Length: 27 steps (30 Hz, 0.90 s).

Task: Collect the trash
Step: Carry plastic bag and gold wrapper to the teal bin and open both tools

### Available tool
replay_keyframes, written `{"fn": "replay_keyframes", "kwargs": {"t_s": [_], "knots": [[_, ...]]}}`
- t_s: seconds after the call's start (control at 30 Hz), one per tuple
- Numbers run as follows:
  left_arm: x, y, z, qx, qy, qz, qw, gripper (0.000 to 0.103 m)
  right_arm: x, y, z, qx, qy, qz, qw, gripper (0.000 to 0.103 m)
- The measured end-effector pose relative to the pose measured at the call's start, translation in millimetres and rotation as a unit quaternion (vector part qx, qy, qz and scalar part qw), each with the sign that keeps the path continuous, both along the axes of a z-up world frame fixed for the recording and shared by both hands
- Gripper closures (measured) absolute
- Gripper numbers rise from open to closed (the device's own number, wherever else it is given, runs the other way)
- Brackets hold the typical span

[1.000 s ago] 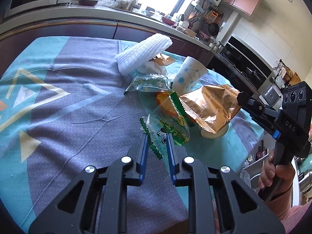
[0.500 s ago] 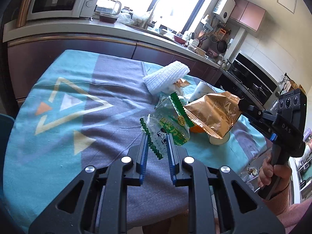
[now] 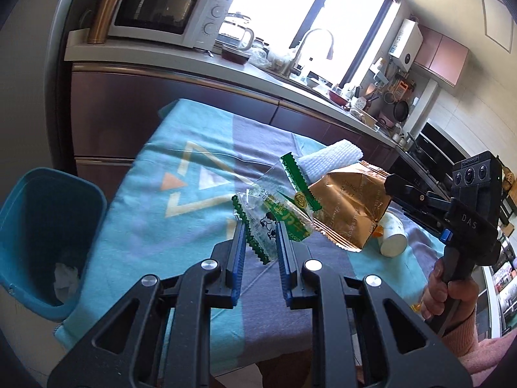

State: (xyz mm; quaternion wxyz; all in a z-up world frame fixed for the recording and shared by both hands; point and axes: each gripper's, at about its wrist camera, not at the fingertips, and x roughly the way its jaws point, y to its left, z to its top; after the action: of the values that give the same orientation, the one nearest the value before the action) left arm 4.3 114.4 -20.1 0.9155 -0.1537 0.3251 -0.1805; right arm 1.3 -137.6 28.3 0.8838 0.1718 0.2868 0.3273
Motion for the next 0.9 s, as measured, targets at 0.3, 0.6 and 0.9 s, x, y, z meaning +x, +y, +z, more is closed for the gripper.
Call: {"fn": "replay_keyframes", "kwargs": {"t_s": [0.3,0.6,0.9], "knots": [[-18.0,77.8,1.6,0.004,-0.002,0.094,0.9955,0.084,26.7,65.3,3.0,0.006,0.012,0.082,0.997,0.082],[-28.4,140.7,-5.3,0.014,0.009,0.169,0.9855,0.084,45.0,132.7,0.7,-0.003,0.021,0.146,0.989,0.086],[-38.9,166.3,-19.9,0.007,0.026,0.193,0.9809,0.084,57.9,162.1,-4.6,-0.02,0.032,0.16,0.986,0.091]]}}
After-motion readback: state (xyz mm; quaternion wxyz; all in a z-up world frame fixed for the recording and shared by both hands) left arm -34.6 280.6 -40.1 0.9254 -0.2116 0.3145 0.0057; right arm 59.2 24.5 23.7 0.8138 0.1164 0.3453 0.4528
